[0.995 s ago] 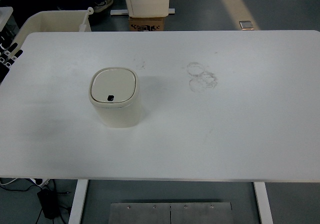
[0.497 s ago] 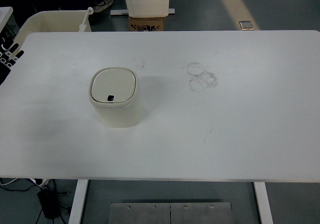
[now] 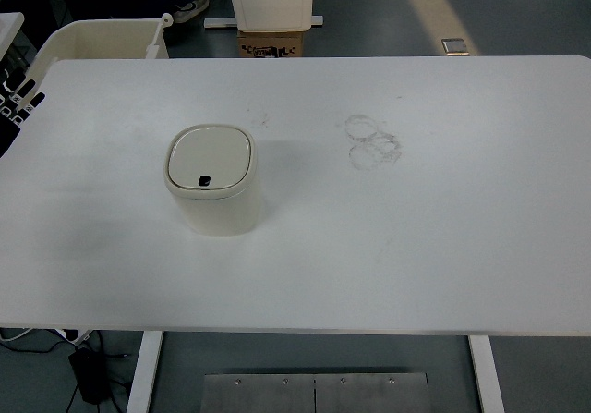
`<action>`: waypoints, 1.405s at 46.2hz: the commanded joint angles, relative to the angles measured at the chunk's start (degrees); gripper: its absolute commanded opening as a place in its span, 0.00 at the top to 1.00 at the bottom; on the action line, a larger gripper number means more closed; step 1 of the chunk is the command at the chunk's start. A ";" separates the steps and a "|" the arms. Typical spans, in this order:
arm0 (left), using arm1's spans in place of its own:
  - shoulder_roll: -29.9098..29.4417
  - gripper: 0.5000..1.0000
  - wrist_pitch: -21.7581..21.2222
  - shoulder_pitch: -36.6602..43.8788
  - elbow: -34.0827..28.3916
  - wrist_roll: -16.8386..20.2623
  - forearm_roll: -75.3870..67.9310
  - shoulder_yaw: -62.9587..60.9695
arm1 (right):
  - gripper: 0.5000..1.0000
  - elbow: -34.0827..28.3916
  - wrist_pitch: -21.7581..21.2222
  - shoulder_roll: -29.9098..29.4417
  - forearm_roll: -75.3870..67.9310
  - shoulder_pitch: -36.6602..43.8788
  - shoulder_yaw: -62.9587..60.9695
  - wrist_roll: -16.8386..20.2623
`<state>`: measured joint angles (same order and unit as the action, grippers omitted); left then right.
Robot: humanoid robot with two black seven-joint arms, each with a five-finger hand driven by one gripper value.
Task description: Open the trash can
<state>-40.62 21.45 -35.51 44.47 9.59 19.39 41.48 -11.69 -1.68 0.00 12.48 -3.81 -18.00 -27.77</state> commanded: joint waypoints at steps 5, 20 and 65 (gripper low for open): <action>0.11 0.00 0.17 0.09 0.09 -0.01 0.03 0.00 | 0.02 0.00 0.01 0.00 0.00 0.03 -0.02 0.00; 0.19 0.00 0.43 0.26 0.00 -0.01 0.03 0.00 | 0.02 0.00 -0.08 0.00 0.00 0.03 0.07 0.00; -19.58 0.00 -13.89 -5.01 27.50 -5.54 0.39 -0.79 | 0.02 -0.09 -0.08 0.00 0.18 0.30 0.07 -0.09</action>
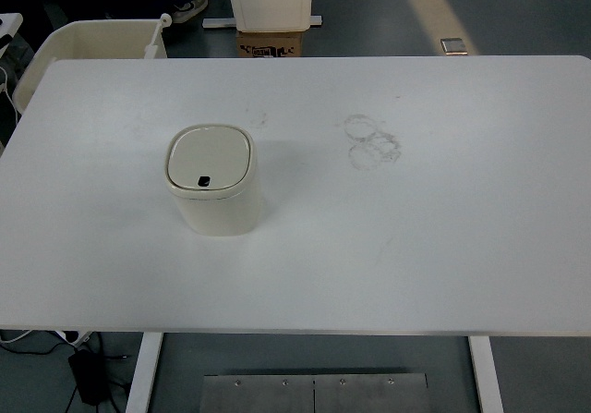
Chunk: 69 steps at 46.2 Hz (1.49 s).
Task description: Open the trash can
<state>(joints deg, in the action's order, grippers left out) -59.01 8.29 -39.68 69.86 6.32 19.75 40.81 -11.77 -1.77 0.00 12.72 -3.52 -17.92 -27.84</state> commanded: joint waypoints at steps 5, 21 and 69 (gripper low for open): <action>-3.47 0.00 -0.82 -3.12 5.20 -6.93 -1.47 -0.56 | 0.02 -0.01 0.01 0.00 0.02 0.00 -0.01 -0.02; -2.78 0.00 -0.12 -14.45 11.79 -9.49 -19.31 -12.42 | 0.02 0.08 0.01 0.00 0.02 0.09 -0.01 0.07; 2.15 0.00 13.59 -41.09 20.41 -12.48 -45.85 -43.10 | 0.02 0.08 0.01 0.00 -0.06 0.09 -0.01 0.07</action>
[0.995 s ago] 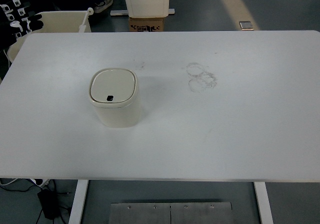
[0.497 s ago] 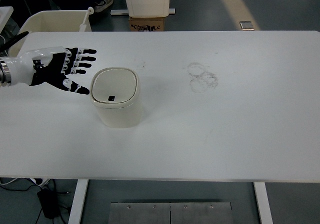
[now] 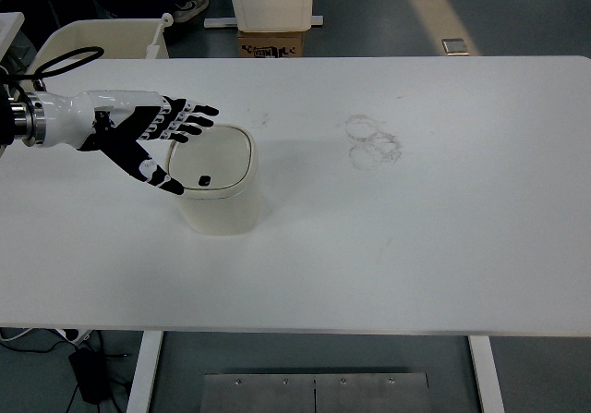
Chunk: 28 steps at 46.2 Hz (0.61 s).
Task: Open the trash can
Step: 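Reach the left hand over the cream trash can lid, then press the left hand's fingers down on the trash can lid button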
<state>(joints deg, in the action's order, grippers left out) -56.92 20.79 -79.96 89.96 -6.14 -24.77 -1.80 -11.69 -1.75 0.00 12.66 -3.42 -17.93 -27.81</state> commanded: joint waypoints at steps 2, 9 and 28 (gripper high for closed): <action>0.23 0.00 2.23 -1.24 0.31 -0.01 -2.38 -0.66 | 0.02 0.00 -0.01 0.00 0.00 -0.01 0.00 0.04; 0.23 0.00 5.31 -2.30 0.39 -0.10 -5.81 -0.75 | 0.02 0.00 -0.01 0.00 -0.09 -0.01 0.00 -0.05; 1.37 0.00 6.64 -2.48 0.39 -0.80 -6.87 -0.84 | 0.02 0.00 -0.01 0.00 0.00 0.17 -0.09 0.04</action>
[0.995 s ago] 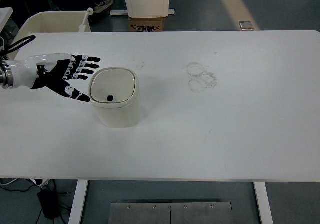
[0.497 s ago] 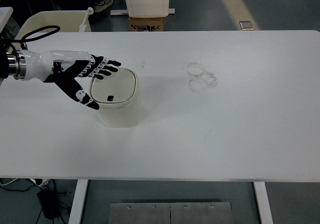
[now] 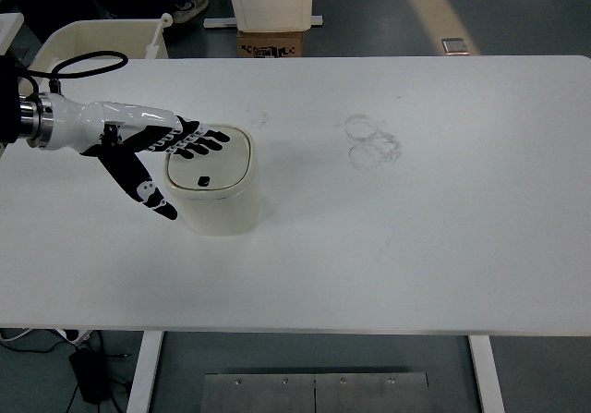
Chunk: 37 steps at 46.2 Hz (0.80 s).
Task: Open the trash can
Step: 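Press the left hand's fingers down on the trash can lid button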
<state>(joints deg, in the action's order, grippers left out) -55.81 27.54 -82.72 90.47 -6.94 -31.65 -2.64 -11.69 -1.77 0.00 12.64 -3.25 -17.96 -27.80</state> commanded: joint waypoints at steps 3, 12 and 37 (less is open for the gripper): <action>0.79 0.00 -0.12 0.54 -0.12 0.00 0.01 -0.09 | 0.02 0.00 0.01 0.00 -0.07 0.00 0.03 0.03; 1.06 0.00 -0.29 0.89 -0.20 0.00 0.01 -0.18 | 0.02 0.00 0.01 0.00 -0.07 0.00 -0.06 0.03; 1.50 0.00 -0.38 3.00 -0.38 0.00 -0.08 -0.26 | 0.02 0.00 0.01 0.00 -0.07 0.00 -0.06 0.03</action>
<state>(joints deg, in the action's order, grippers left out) -54.23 27.15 -79.96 90.11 -6.95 -31.70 -2.91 -11.69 -1.74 0.00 12.54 -3.25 -18.01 -27.78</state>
